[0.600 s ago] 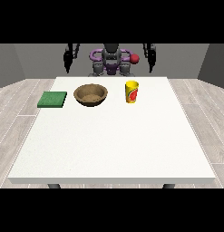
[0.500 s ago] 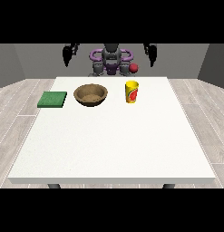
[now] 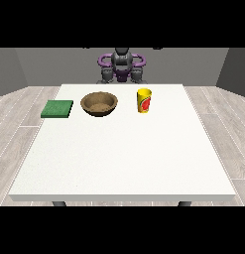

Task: Pick the cup and pour the ball into the bowl, then pick the bowl and place it on the pad

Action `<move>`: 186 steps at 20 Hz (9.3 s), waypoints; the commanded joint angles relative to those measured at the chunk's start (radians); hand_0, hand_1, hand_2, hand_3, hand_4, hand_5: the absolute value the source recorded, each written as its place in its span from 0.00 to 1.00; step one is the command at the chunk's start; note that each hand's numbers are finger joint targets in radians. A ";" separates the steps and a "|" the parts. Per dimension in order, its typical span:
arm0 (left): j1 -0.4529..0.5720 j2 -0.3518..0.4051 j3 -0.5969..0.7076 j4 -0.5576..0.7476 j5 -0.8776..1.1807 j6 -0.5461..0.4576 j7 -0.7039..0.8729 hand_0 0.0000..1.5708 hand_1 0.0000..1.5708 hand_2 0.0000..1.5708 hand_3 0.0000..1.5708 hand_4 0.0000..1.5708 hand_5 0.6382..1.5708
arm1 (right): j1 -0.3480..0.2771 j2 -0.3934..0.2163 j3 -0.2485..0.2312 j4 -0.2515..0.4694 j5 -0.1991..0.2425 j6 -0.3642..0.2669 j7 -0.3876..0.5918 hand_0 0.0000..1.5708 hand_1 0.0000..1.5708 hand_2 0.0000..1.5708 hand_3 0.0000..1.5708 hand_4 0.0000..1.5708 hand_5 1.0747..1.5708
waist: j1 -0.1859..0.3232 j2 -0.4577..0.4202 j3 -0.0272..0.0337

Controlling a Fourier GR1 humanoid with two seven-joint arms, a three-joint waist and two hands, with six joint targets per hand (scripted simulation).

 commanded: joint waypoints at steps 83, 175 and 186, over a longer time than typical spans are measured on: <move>-0.993 -0.028 -0.569 1.283 -1.204 0.349 0.235 0.87 0.87 1.00 1.00 0.84 0.99 | -0.302 -0.299 -0.396 0.626 -0.290 0.458 -0.260 0.00 0.00 0.00 0.10 0.44 0.97 | -0.106 0.267 -0.0016; -0.694 0.632 0.524 0.533 0.305 -0.481 -0.091 0.00 0.00 0.00 0.00 0.75 0.95 | -0.465 -0.222 -0.295 1.131 0.006 -0.199 -0.539 1.00 1.00 1.00 0.81 0.65 0.95 | 0.228 0.538 -0.0098; -0.504 0.640 0.562 0.674 0.204 -0.489 -0.268 0.00 0.00 0.00 0.00 0.77 0.97 | -0.556 -0.451 -0.202 0.994 0.046 -0.056 -0.118 1.00 1.00 1.00 0.46 0.67 0.98 | 0.082 0.401 -0.0060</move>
